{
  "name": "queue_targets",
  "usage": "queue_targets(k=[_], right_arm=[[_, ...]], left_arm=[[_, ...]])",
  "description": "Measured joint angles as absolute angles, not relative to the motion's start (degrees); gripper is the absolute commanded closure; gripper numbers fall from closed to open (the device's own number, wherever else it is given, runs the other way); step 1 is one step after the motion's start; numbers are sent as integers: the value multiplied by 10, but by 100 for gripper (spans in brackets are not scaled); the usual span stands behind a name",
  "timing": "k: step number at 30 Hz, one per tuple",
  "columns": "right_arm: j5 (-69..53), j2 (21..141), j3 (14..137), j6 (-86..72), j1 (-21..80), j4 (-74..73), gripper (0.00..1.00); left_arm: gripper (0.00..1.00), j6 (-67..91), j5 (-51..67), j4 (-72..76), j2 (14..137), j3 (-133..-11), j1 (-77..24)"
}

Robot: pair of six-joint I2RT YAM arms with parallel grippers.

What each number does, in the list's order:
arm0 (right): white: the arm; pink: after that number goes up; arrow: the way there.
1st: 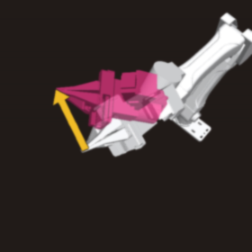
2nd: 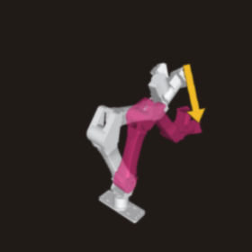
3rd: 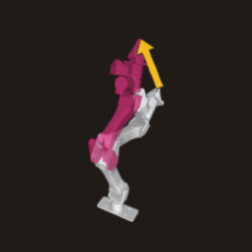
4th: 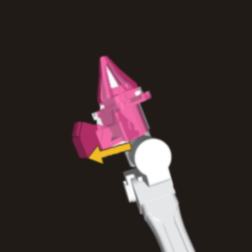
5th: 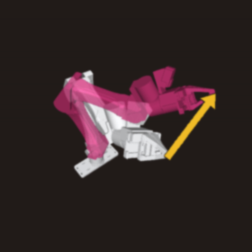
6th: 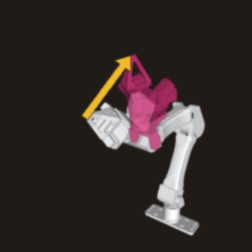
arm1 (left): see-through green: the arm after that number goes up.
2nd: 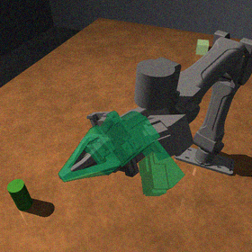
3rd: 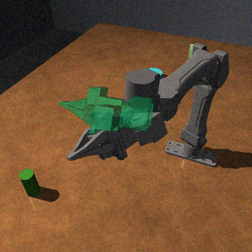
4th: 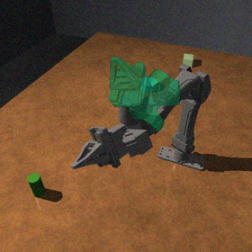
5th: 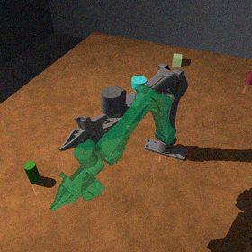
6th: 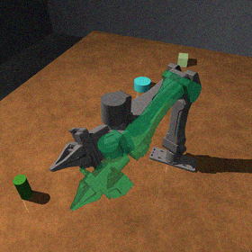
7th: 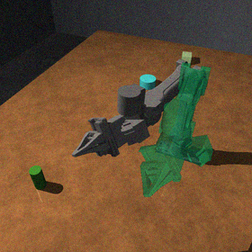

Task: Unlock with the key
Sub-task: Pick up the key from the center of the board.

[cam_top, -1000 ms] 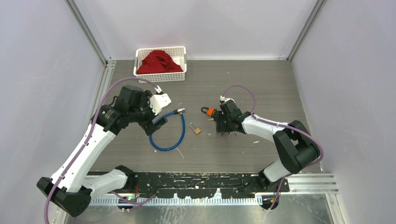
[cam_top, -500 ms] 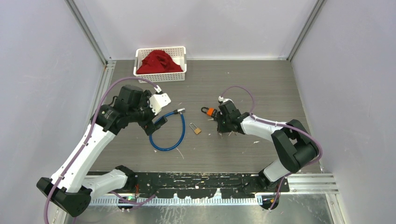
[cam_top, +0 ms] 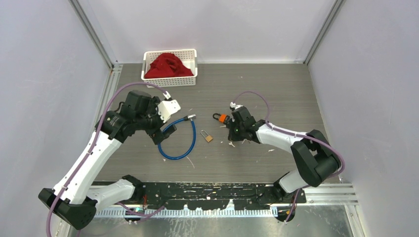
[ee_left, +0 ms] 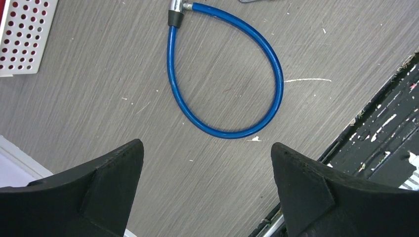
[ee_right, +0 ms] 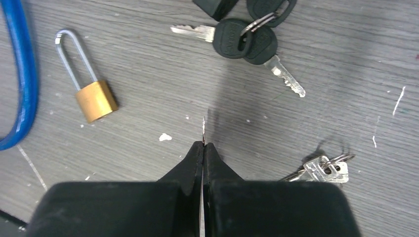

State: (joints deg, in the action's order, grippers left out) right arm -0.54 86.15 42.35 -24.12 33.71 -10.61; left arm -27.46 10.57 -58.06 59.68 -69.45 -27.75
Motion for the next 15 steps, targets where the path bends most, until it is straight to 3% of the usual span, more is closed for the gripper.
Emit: queue_targets(k=[9,15], right_arm=[[-96,791,423,-239,338,-103,99],[-227,732,423,-239,338,-70,99]], left_arm=[[0,-290,129,-614,590,-704,-277],[6,-320,213,-634,561,-705,-277]])
